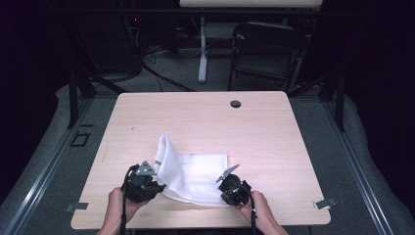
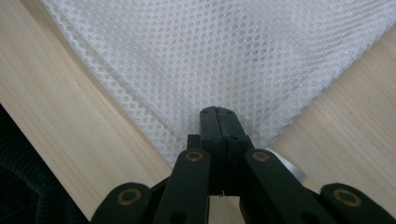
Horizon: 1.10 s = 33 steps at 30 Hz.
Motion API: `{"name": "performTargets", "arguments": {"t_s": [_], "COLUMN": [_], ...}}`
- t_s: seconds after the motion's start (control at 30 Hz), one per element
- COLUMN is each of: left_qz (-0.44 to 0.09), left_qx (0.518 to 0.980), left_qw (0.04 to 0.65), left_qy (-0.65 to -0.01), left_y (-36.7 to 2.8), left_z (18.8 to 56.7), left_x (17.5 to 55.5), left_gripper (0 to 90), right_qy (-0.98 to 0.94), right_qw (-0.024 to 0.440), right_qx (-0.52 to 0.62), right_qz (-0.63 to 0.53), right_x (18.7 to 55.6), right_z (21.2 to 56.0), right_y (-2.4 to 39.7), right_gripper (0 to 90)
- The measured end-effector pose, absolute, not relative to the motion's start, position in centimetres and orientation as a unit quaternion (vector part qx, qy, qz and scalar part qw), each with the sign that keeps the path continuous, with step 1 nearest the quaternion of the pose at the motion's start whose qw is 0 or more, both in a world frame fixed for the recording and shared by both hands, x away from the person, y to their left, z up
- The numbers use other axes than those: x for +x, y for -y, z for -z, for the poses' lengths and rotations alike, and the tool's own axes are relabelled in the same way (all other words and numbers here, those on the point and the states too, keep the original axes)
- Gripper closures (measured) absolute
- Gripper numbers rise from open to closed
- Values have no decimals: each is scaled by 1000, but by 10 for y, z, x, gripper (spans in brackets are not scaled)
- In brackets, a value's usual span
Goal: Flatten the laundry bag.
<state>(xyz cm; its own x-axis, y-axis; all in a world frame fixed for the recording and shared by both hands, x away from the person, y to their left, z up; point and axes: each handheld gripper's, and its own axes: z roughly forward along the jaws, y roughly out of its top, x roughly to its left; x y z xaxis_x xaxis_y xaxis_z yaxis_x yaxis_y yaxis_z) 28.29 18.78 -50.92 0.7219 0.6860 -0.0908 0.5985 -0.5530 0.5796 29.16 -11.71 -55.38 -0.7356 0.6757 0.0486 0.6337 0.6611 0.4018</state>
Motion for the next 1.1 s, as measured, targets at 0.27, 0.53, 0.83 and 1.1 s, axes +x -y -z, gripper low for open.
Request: {"name": "performTargets", "arguments": {"t_s": [0.27, 0.53, 0.83, 1.1], "left_qz": [-68, -69, -82, -95], "left_qx": [875, 873, 850, 845], "left_qw": [292, 275, 283, 289], "left_qy": [-380, -398, -436, -440], "left_y": [-201, -208, -229, -230], "left_z": [510, 510, 507, 505], "left_x": [281, 279, 278, 277], "left_gripper": [737, 534, 352, 263], "right_qy": [-907, -910, -908, -907], "right_qw": [48, 46, 42, 39], "right_qx": [364, 362, 369, 374], "right_qz": [-204, -197, -195, -189], "right_x": [292, 293, 295, 297], "right_z": [554, 553, 553, 552], "right_y": [118, 121, 127, 133], "right_gripper": [900, 900, 900, 900]}}
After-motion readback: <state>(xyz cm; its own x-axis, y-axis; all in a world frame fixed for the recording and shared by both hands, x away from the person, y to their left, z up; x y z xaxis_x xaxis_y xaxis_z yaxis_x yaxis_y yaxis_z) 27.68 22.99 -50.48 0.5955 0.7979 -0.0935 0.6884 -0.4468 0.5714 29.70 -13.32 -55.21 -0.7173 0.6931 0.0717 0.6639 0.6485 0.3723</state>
